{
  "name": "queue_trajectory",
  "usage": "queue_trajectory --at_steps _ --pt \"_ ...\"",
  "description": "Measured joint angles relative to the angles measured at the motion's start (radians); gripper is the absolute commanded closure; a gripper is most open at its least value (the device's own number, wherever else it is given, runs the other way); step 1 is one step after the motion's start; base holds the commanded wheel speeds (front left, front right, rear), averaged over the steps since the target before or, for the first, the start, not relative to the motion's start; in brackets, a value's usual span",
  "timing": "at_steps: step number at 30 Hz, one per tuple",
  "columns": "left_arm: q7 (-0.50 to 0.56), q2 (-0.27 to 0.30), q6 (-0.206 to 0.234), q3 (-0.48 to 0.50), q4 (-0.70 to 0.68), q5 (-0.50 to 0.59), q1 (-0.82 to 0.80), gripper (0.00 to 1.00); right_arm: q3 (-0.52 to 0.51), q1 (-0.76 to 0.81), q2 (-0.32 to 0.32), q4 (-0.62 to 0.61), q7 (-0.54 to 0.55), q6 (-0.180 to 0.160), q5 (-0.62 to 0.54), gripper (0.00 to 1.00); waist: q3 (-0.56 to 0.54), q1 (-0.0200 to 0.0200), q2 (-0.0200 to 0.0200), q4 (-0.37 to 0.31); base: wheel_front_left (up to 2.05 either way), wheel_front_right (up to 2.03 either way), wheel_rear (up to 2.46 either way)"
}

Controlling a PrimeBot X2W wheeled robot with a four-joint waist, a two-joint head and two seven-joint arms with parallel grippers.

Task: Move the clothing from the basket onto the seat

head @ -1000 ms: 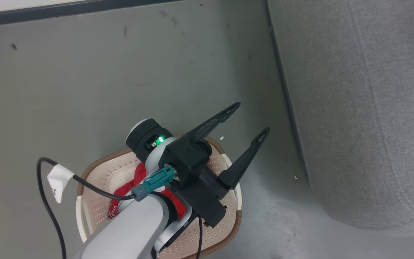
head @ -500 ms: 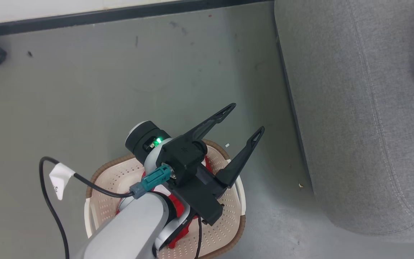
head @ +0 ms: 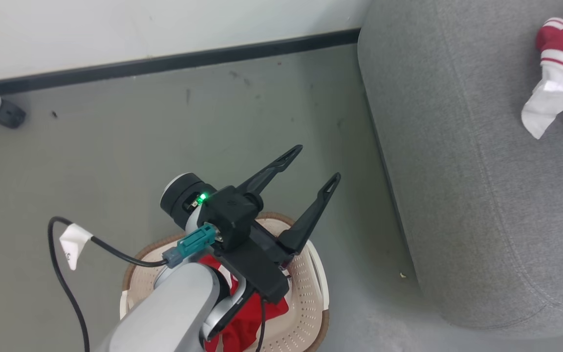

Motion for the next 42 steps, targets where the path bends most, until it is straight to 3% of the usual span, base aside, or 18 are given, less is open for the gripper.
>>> queue_trajectory --at_steps 8,15,28,37,42 --pt "-0.032 0.021 0.000 0.017 0.042 -0.018 0.053 0.00 0.052 0.065 0.007 0.007 0.032 0.003 -0.029 0.00 -0.084 -0.0001 -0.0002 -0.015 0.00 0.00 0.00" --pt "-0.063 0.025 0.006 0.039 0.061 -0.032 0.103 0.00 0.117 0.168 0.007 -0.085 0.006 0.003 -0.027 0.00 -0.161 -0.0002 -0.0002 -0.034 0.00 0.00 0.00" --pt "-0.106 0.032 0.046 0.099 0.075 -0.085 0.194 0.00 0.171 0.325 -0.011 -0.313 -0.147 0.003 0.035 0.00 -0.284 -0.0002 -0.0003 -0.038 0.00 0.00 0.00" --pt "-0.125 0.052 0.086 0.156 0.080 -0.118 0.274 0.00 0.173 0.441 -0.032 -0.510 -0.308 0.003 0.070 0.00 -0.352 -0.0001 -0.0002 0.011 0.00 0.00 0.00" --pt "-0.133 0.058 0.107 0.180 0.077 -0.132 0.335 0.00 0.151 0.540 -0.035 -0.595 -0.329 0.003 0.079 0.00 -0.384 -0.0002 -0.0002 0.050 0.00 0.00 0.00"
